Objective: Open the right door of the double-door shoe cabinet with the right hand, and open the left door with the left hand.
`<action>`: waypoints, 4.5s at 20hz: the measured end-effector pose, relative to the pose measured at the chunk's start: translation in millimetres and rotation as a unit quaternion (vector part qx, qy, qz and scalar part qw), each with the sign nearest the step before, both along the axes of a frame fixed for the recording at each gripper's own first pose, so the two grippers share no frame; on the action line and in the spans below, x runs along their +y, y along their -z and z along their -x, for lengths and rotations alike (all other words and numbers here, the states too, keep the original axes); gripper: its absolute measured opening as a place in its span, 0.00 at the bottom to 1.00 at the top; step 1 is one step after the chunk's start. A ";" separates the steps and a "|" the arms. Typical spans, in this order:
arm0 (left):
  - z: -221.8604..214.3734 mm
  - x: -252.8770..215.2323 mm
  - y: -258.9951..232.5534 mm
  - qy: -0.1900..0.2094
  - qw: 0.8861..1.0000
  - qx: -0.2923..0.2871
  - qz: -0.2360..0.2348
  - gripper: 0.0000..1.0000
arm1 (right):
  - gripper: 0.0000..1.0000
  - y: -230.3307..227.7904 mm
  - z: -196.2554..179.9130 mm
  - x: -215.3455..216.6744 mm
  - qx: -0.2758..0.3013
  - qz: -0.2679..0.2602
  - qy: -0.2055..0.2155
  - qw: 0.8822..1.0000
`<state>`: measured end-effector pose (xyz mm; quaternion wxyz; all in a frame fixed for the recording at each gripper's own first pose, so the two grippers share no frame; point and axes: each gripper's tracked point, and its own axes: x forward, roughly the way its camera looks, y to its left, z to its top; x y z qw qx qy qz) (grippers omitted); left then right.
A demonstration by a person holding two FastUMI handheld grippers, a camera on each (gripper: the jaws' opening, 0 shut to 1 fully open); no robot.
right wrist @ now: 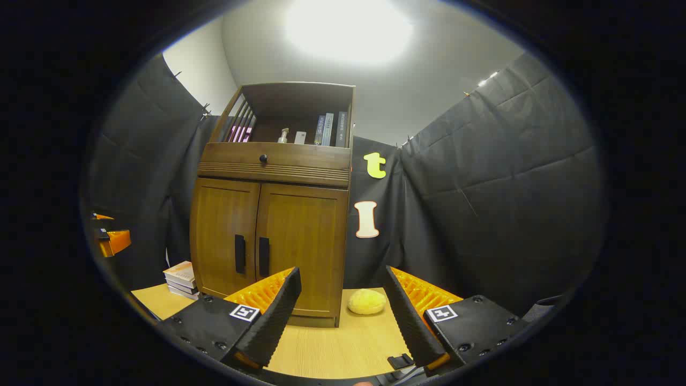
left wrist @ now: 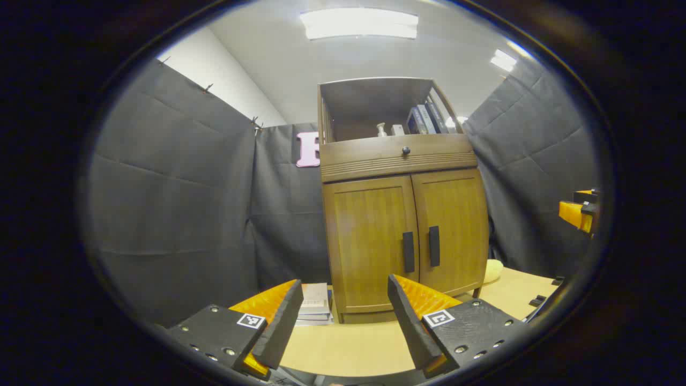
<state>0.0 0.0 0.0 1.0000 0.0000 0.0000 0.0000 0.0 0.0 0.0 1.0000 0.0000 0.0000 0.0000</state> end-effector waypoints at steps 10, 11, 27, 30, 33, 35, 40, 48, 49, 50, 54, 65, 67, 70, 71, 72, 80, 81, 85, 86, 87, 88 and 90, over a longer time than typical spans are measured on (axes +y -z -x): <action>-14.7 -3.6 -1.2 0.003 1.000 0.001 0.002 0.89 | 0.97 10.2 -12.8 -2.4 0.005 -0.010 0.008 1.000; -13.9 -4.6 0.4 0.004 1.000 0.002 0.002 0.89 | 0.97 11.5 -14.7 -2.1 0.006 -0.012 0.009 1.000; -15.8 -1.6 4.8 -0.024 1.000 0.003 -0.008 0.92 | 0.97 5.0 -91.4 45.6 -0.002 -0.039 -0.048 0.998; -15.2 1.3 6.3 -0.038 0.999 0.008 -0.008 0.92 | 0.97 6.4 -116.5 66.0 -0.001 -0.042 -0.069 0.997; -14.6 5.0 6.4 -0.055 0.998 0.012 -0.010 0.92 | 0.97 10.8 -139.5 85.7 0.000 -0.047 -0.089 0.995; -14.1 7.6 6.1 -0.068 0.998 0.013 -0.011 0.92 | 0.98 13.2 -159.1 100.8 0.000 -0.049 -0.100 0.994; -8.9 12.3 6.0 -0.101 0.995 0.021 -0.008 0.93 | 0.98 22.8 -201.3 132.7 0.004 -0.054 -0.129 0.990; -1.1 18.3 5.5 -0.144 0.989 0.032 -0.022 0.92 | 0.98 43.8 -258.0 179.0 0.014 -0.055 -0.160 0.985; -1.0 18.9 6.1 -0.149 0.988 0.034 -0.024 0.92 | 0.98 46.8 -263.8 184.0 0.016 -0.055 -0.164 0.985; -1.4 20.0 5.7 -0.154 0.987 0.036 -0.025 0.92 | 0.98 49.3 -269.1 189.4 0.018 -0.054 -0.166 0.984; -4.3 24.5 8.9 -0.170 0.984 0.041 -0.028 0.92 | 0.98 65.9 -289.5 211.2 0.032 -0.056 -0.176 0.982; 1.5 34.0 12.7 -0.210 0.975 0.055 -0.036 0.92 | 0.81 111.4 -331.3 246.6 0.074 -0.049 -0.173 0.981; 3.4 35.1 10.9 -0.218 0.974 0.057 -0.038 0.92 | 0.62 106.7 -328.4 250.8 0.071 -0.063 -0.178 0.979; 6.0 34.5 9.2 -0.225 0.972 0.058 -0.029 0.93 | 0.33 109.2 -329.8 250.7 0.075 -0.060 -0.163 0.982; 6.6 35.2 10.6 -0.226 0.972 0.057 -0.027 0.93 | 0.20 111.6 -334.4 252.3 0.082 -0.063 -0.161 0.981; 7.4 34.6 10.8 -0.226 0.972 0.055 -0.025 0.93 | 0.15 106.9 -328.6 249.3 0.084 -0.068 -0.163 0.981; 2.5 31.8 10.6 -0.200 0.979 0.039 -0.019 0.92 | 0.12 102.0 -295.7 237.9 0.098 -0.068 -0.173 0.978; 1.1 31.5 9.9 -0.195 0.980 0.036 -0.019 0.92 | 0.12 101.0 -289.3 235.7 0.097 -0.069 -0.175 0.977; -1.7 28.6 9.5 -0.173 0.984 0.028 -0.013 0.91 | 0.12 97.7 -270.2 226.1 0.099 -0.070 -0.181 0.976; -2.5 28.6 9.7 -0.169 0.985 0.025 -0.014 0.91 | 0.12 97.3 -265.4 222.2 0.100 -0.071 -0.180 0.976; -3.3 27.8 8.7 -0.164 0.986 0.023 -0.015 0.91 | 0.12 96.0 -261.5 219.2 0.101 -0.072 -0.178 0.976; -3.7 27.2 7.9 -0.160 0.987 0.022 -0.017 0.91 | 0.12 96.3 -256.9 217.1 0.101 -0.072 -0.177 0.976; -4.8 26.9 5.9 -0.151 0.988 0.020 -0.018 0.90 | 0.12 95.1 -250.2 210.8 0.101 -0.071 -0.174 0.977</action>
